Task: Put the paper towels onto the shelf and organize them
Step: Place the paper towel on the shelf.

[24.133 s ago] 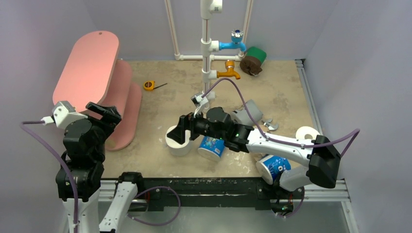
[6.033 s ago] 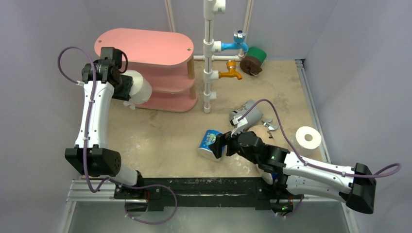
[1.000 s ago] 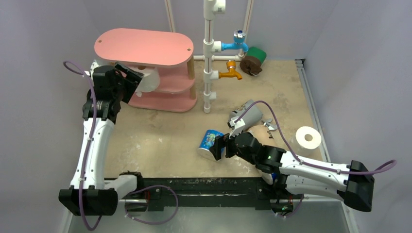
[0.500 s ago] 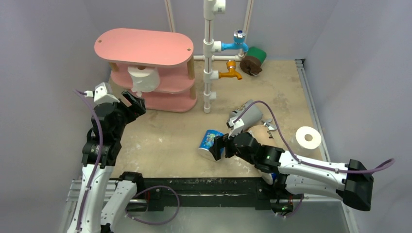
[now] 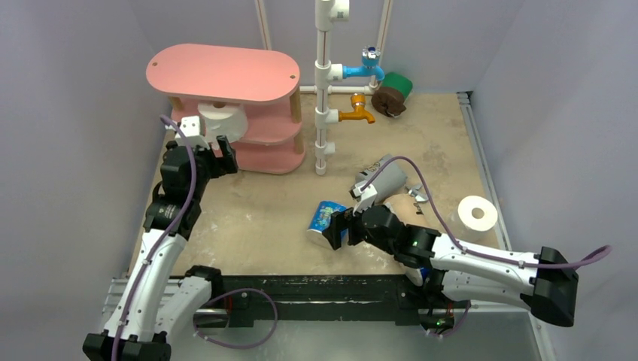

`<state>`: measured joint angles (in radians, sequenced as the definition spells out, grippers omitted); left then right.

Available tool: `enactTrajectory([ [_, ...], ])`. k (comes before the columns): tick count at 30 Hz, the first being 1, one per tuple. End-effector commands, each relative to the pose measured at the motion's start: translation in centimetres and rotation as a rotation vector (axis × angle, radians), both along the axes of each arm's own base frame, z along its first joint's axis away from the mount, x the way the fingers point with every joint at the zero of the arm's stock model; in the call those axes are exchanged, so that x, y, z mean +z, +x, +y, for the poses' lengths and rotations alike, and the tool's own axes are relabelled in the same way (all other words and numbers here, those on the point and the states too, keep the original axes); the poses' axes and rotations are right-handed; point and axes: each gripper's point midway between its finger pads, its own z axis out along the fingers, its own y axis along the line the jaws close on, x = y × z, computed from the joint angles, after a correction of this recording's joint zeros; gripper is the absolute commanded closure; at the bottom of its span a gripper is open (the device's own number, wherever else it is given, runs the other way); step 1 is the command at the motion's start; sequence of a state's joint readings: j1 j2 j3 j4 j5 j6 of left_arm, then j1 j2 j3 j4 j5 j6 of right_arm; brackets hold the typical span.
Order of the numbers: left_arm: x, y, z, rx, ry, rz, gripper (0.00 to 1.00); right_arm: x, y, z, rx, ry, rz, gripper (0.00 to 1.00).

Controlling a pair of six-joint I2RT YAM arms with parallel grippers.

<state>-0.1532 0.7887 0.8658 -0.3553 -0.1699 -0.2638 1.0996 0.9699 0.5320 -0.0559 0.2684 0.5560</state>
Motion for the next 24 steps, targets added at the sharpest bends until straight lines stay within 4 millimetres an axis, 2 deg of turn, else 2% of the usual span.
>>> enactTrajectory([
  [1,5.2,1.4,-1.8,-0.135,0.075,-0.183,0.04,1.3,0.0,0.2,0.012,0.045,-0.036,0.06],
  [2,5.3,1.7,-1.8,-0.134,0.082,-0.173,0.00,1.3,0.0,0.1,0.012,0.048,-0.038,0.06],
  [6,4.9,2.5,-0.9,-0.088,0.113,-0.078,0.00,1.2,-0.1,-0.1,0.012,0.050,-0.040,0.06],
  [9,4.9,2.8,-0.6,-0.065,0.112,-0.082,0.00,1.1,-0.2,-0.1,0.014,0.051,-0.038,0.06],
  [24,3.0,5.7,-1.1,0.005,0.145,-0.074,0.00,0.7,-0.1,0.2,0.018,0.041,-0.030,0.06],
])
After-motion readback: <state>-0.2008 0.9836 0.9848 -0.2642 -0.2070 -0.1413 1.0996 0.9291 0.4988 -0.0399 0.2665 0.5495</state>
